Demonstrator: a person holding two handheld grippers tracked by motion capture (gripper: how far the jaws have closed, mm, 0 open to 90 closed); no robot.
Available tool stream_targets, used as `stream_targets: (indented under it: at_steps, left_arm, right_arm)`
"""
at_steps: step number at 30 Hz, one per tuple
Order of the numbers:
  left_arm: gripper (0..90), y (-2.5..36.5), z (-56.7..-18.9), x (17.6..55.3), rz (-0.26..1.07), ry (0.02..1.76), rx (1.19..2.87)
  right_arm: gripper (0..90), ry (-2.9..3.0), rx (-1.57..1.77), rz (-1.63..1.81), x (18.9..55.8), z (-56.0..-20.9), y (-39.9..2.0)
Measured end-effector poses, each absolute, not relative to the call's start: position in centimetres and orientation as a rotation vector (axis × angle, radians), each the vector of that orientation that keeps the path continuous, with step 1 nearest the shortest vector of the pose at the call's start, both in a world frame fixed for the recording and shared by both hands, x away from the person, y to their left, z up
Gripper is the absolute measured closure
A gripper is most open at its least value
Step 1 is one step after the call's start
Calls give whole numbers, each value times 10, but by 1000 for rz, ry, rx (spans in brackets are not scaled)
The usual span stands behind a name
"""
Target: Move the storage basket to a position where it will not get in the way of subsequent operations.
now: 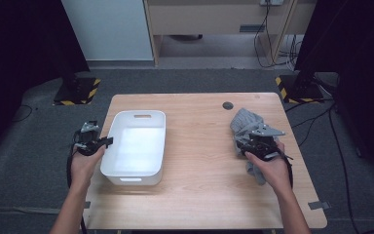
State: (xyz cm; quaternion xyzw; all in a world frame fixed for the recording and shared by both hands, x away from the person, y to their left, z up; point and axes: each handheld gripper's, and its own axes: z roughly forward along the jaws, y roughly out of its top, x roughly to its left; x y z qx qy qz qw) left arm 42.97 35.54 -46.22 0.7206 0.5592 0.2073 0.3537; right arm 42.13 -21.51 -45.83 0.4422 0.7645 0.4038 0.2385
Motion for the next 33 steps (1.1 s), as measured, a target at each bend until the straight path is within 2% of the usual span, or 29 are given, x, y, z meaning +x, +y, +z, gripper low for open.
stream_targets:
  at_steps: [16,23,33]
  left_arm:
    - [832,377,-462,430,533,1482,1818]
    - [797,372,-465,429,561,1466,1869]
    - [840,375,-468,434,546,1519,1818]
  right_arm:
    - [379,2090,1216,1106,421,-458,-217]
    - [379,2096,1219,1100,422,-459,-217]
    - [379,2096,1216,1103,421,-459,-217]
